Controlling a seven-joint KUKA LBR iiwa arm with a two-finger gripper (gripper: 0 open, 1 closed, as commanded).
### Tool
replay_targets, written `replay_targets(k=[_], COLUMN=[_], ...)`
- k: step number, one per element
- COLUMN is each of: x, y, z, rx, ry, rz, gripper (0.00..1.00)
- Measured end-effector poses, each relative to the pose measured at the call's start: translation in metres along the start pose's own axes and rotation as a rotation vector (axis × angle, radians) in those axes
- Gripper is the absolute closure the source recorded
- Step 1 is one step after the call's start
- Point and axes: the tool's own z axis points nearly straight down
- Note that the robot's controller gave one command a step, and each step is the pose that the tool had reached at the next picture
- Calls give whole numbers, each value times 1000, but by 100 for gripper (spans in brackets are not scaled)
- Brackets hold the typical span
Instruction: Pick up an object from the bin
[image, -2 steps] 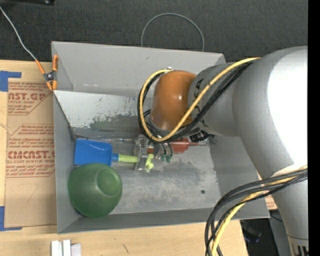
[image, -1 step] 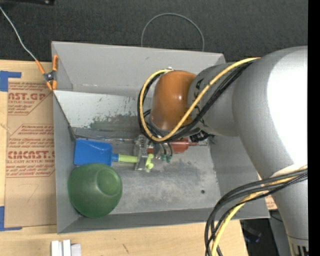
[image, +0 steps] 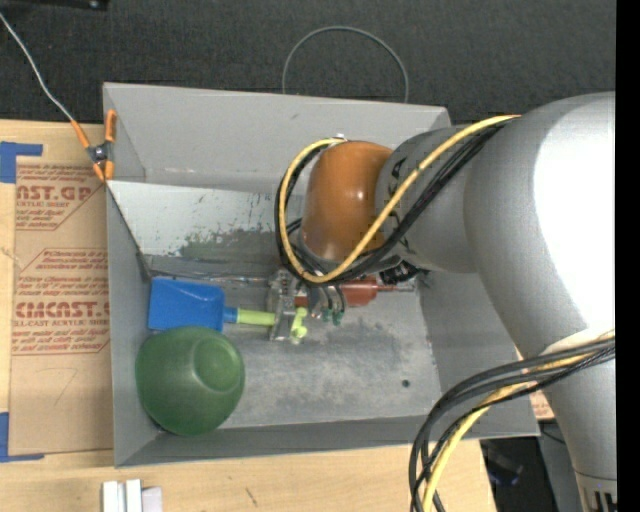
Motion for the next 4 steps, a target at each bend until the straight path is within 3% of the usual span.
replay_targets(k=[4], x=[0], y=[0], z=[0], rx=[0], ry=[0], rz=[0], gripper=[100])
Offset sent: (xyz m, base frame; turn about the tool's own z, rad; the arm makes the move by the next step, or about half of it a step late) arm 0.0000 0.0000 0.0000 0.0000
